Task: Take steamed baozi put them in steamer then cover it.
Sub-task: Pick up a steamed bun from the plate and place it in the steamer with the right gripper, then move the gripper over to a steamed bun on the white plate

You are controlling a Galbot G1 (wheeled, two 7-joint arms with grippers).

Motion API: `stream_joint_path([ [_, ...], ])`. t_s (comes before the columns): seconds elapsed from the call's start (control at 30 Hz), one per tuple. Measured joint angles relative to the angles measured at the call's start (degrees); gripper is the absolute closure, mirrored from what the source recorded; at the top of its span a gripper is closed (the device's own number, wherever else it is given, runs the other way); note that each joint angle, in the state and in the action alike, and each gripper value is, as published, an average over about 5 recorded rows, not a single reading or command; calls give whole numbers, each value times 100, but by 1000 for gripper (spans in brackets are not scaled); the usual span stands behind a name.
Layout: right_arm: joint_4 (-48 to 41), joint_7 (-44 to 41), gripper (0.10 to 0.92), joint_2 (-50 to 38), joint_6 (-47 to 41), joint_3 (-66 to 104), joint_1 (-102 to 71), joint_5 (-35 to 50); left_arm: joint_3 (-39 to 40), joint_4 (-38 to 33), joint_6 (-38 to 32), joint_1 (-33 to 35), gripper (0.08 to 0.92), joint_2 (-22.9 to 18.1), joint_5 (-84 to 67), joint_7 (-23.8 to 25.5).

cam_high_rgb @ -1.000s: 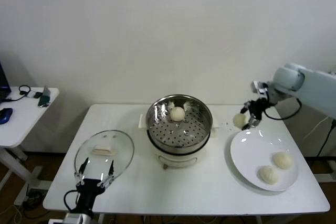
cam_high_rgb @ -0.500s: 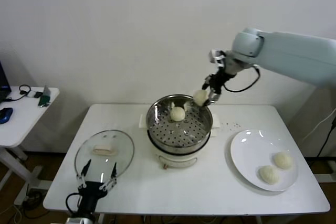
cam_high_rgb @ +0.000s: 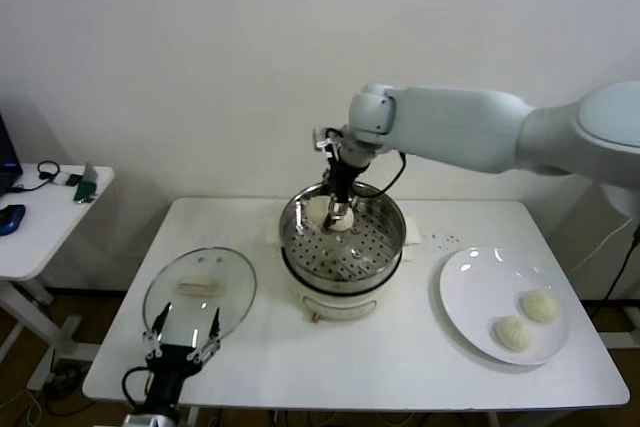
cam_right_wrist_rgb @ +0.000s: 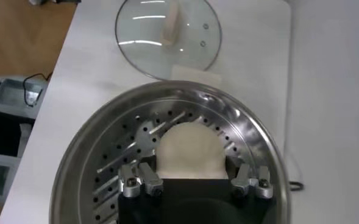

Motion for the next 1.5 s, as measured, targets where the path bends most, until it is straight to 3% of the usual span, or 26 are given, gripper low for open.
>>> stream_joint_path([
  [0.43,-364,36,306,353,-3,77,-643,-393,10,93,33,-88,177,-16,7,-5],
  [0.7,-551,52,211,486,1,179,-911,-607,19,143,43,-123,177,-40,30,-7],
  [0.93,-525,-24,203,418,-7,254,-924,-703,22,137,54,-130,177,-53,50,-12],
  [1.2,-168,-266,203,13,100,195,-524,-698,66,114,66,-129,177,-56,90,-22],
  [1.5,620,-558,203,-1060,320,-94,319,-738,79,89,105,-159,177,-41,106,-44],
])
